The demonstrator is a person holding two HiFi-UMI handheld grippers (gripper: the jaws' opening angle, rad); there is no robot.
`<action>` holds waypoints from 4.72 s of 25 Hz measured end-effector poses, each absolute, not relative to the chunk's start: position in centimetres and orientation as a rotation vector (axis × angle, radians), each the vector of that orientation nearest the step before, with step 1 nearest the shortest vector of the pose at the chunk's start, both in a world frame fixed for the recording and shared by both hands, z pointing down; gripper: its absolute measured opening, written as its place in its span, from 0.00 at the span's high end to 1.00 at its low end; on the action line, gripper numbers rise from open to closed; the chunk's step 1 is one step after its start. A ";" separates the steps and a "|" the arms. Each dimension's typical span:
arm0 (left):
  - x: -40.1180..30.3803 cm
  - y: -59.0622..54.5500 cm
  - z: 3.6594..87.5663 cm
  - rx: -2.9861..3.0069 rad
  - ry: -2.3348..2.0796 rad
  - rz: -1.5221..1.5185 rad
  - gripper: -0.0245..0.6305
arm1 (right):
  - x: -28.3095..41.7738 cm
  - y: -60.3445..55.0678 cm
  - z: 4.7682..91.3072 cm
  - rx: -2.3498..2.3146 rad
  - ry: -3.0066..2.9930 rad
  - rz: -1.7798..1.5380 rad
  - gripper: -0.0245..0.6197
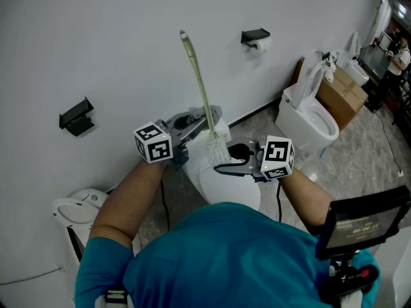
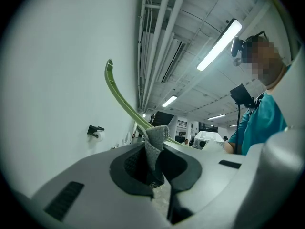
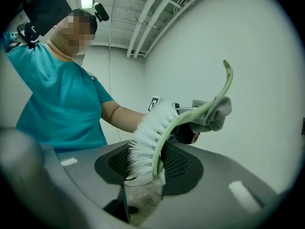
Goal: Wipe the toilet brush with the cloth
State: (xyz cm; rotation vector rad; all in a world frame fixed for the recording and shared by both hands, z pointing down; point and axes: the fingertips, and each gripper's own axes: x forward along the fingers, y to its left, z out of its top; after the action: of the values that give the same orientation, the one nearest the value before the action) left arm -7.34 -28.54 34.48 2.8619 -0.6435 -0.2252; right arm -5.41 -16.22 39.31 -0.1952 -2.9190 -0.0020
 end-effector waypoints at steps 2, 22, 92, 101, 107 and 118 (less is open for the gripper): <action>-7.5 -28.6 34.5 2.857 -0.647 -0.231 0.90 | -5.4 -16.1 39.5 -0.194 -2.916 0.002 0.72; -10.0 -30.5 31.7 2.839 -0.735 -0.320 0.90 | -5.4 -15.2 40.3 -0.257 -2.880 -0.031 0.72; -20.2 -36.3 22.5 2.837 -1.053 -0.477 0.90 | -4.9 -11.6 43.3 -0.409 -2.707 -0.131 0.77; -24.0 -36.9 24.4 2.697 -1.224 -0.539 0.90 | -5.1 -12.8 42.3 -0.305 -2.726 -0.218 0.77; -21.3 -34.4 28.4 2.675 -1.280 -0.408 0.90 | -5.5 -14.7 43.6 -0.082 -2.641 -0.282 0.77; -10.3 -28.2 37.3 2.691 -0.930 0.039 0.90 | -5.2 -20.6 44.5 0.234 -2.333 -0.569 0.77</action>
State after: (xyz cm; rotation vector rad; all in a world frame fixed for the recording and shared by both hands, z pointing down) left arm -10.28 -28.23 37.29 2.6912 -0.9303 0.0391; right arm -5.19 -20.65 44.50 0.2337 -2.3331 -0.5693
